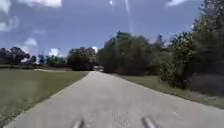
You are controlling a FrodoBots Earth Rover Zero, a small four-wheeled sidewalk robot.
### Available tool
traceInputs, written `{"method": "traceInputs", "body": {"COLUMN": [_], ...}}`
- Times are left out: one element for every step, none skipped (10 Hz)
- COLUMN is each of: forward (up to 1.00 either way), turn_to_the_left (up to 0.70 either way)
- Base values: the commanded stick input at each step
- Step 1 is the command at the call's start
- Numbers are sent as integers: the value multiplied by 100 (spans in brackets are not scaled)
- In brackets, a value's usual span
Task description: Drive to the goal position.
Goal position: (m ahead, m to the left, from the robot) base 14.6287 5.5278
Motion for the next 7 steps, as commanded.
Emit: {"method": "traceInputs", "body": {"forward": [50, 50, 50, 50, 50, 50, 50], "turn_to_the_left": [0, 0, 0, 0, 0, 0, 0]}}
